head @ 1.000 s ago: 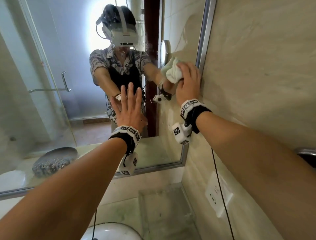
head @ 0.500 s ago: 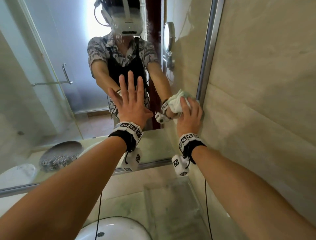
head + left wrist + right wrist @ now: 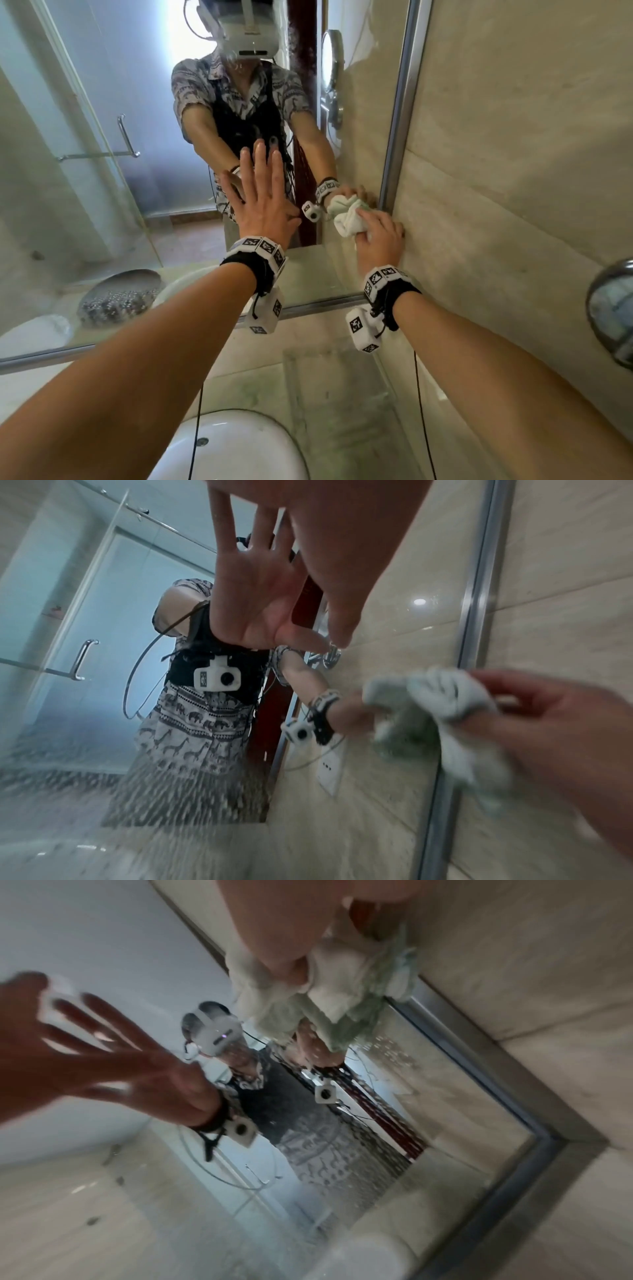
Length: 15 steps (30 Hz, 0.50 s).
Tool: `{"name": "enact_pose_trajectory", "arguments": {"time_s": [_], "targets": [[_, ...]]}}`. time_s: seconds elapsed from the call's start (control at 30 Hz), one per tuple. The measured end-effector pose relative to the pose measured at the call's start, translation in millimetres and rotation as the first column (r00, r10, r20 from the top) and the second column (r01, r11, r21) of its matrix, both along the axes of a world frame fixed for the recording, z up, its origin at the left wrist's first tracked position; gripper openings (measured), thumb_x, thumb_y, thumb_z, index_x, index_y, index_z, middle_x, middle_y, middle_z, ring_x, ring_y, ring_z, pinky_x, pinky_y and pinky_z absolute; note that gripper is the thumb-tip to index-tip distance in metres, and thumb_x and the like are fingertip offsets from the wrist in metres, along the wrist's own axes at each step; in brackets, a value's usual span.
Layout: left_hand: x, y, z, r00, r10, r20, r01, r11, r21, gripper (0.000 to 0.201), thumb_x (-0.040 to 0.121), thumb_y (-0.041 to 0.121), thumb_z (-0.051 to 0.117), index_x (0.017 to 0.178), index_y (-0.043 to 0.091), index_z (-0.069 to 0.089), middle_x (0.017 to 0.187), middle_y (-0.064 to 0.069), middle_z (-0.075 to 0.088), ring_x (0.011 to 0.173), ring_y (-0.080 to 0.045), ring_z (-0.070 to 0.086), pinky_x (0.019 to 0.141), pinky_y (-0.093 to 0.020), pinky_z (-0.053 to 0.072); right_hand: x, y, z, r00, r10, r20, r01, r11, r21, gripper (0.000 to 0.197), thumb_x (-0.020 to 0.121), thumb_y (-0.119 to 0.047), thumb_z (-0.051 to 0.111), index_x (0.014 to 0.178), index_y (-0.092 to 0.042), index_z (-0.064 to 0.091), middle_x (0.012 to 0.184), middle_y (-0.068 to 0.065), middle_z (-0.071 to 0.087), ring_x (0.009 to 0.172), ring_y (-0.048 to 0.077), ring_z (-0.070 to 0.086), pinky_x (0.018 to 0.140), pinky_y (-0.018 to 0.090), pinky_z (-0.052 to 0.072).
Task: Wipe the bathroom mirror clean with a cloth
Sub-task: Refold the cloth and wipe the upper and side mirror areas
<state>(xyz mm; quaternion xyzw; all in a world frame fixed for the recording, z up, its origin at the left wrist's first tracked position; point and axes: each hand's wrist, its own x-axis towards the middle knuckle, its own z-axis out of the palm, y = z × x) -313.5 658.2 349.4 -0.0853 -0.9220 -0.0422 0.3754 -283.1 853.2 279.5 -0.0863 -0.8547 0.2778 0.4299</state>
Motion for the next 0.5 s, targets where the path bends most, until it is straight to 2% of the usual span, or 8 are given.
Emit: {"name": "enact_pose_trajectory", "arguments": {"time_s": [0.07,0.13,0.2,0.27,0.3,0.4,0.5], "targets": [[7,0,-11,0.999,-0.007,0.045,0.008,1.000,-0.019,0.130,0.068,0.057,0.079,0.158,0.014,-0.005,0.165,-0.013,-0.005,0.152,-0.035,-0.004,0.115,-0.067,0.009,2,-4,20,0.998,-0.021,-0.052,0.021,1.000,0.005,0.042,0.077,-0.013,0.065,0.115,-0.031,0.068,0.119,-0.006,0.061,0.104,0.026,0.050,0.093,0.043,0.040],[9,-1,-19,0.998,-0.002,0.069,0.003,1.000,-0.014,0.131,0.067,0.056,0.081,0.158,0.013,-0.004,0.165,-0.013,-0.005,0.152,-0.035,-0.004,0.115,-0.066,0.010,0,-8,43,0.992,-0.045,-0.116,0.046,0.999,0.004,0.040,0.079,-0.016,0.067,0.116,-0.032,0.067,0.124,-0.001,0.055,0.111,0.027,0.046,0.099,0.044,0.038],[6,-2,-24,0.997,0.000,0.082,0.000,1.000,-0.008,0.130,0.068,0.053,0.082,0.158,0.013,-0.004,0.165,-0.013,-0.006,0.152,-0.034,-0.006,0.115,-0.067,0.009,-6,-11,69,0.980,-0.074,-0.184,0.075,0.997,-0.002,0.042,0.080,-0.016,0.067,0.118,-0.033,0.066,0.126,0.002,0.051,0.114,0.027,0.043,0.101,0.034,0.031],[2,-4,-28,0.997,-0.003,0.074,0.004,1.000,-0.008,0.125,0.073,0.052,0.078,0.158,0.012,-0.004,0.165,-0.013,-0.007,0.152,-0.033,-0.006,0.115,-0.068,0.008,-16,-16,93,0.977,-0.039,-0.211,0.036,0.999,-0.021,0.042,0.084,-0.013,0.063,0.122,-0.032,0.064,0.129,0.001,0.049,0.117,0.025,0.040,0.099,0.024,0.023],[1,-5,-30,0.998,-0.010,0.060,0.011,1.000,-0.009,0.120,0.077,0.051,0.075,0.158,0.013,-0.004,0.165,-0.012,-0.007,0.152,-0.032,-0.006,0.115,-0.068,0.008,-20,-17,102,0.975,0.001,-0.224,-0.005,1.000,-0.020,0.043,0.086,-0.011,0.060,0.124,-0.031,0.063,0.131,0.001,0.048,0.118,0.024,0.039,0.099,0.024,0.024],[-8,-7,-37,0.999,-0.039,0.014,0.040,0.999,-0.003,0.108,0.084,0.051,0.065,0.158,0.013,-0.004,0.165,-0.012,-0.004,0.152,-0.032,-0.003,0.115,-0.068,0.006,-28,-22,101,0.968,0.081,-0.237,-0.072,0.996,0.047,0.048,0.087,-0.005,0.053,0.128,-0.028,0.061,0.135,0.002,0.048,0.120,0.025,0.039,0.103,0.028,0.033],[-14,-5,-42,0.999,-0.045,-0.006,0.045,0.999,0.002,0.108,0.084,0.053,0.064,0.158,0.013,-0.004,0.165,-0.014,-0.002,0.152,-0.035,-0.001,0.113,-0.070,0.007,-27,-21,64,0.978,0.130,-0.161,-0.104,0.982,0.159,0.049,0.083,-0.006,0.051,0.126,-0.026,0.062,0.137,0.004,0.049,0.124,0.033,0.039,0.102,0.038,0.037]]}}
